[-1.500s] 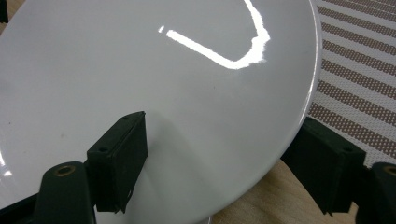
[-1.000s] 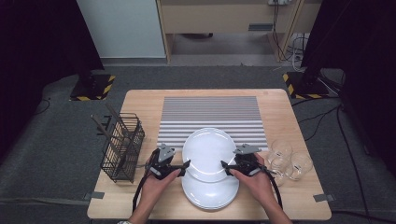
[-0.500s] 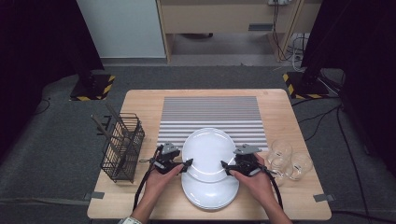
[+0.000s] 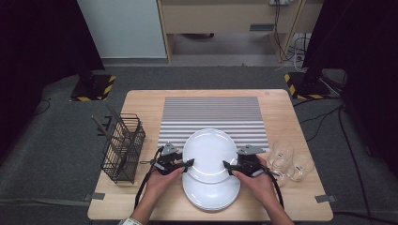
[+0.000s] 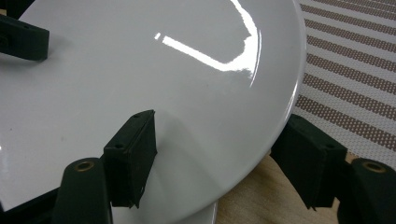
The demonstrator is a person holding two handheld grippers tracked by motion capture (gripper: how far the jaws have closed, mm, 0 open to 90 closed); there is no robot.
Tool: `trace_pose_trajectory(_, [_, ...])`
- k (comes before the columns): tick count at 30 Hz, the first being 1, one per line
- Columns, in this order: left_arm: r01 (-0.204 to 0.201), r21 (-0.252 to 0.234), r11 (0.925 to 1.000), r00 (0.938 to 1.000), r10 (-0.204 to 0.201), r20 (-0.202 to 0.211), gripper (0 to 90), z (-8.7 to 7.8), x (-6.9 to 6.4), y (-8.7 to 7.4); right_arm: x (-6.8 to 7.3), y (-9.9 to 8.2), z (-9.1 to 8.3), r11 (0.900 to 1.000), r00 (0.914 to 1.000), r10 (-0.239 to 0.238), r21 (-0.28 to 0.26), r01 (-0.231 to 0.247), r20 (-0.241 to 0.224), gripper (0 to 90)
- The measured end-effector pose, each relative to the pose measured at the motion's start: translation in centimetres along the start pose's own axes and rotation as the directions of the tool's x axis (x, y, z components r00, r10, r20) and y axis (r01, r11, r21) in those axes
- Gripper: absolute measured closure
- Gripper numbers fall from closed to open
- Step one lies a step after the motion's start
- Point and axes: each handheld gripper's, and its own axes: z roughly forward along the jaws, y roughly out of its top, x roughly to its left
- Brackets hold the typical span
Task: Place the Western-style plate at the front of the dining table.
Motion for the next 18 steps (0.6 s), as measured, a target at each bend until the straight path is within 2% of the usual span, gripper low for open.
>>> trace_pose_trajectory(7, [0.015,0.002,0.9999,0.9995,-0.015,0.027,46.8,0.01,0.08,-0.16,-0.19,-0.06,-0.06,0.9998,0.9997,0.019,-0.002,-0.019,-0.012,34.1])
trace_pose_trajectory(18, [0.024,0.009,0.9997,0.9994,-0.025,0.025,50.1,-0.21,0.13,-0.1,-0.56,-0.19,-0.23,0.9983,0.9984,0.054,-0.02,-0.054,-0.019,41.8])
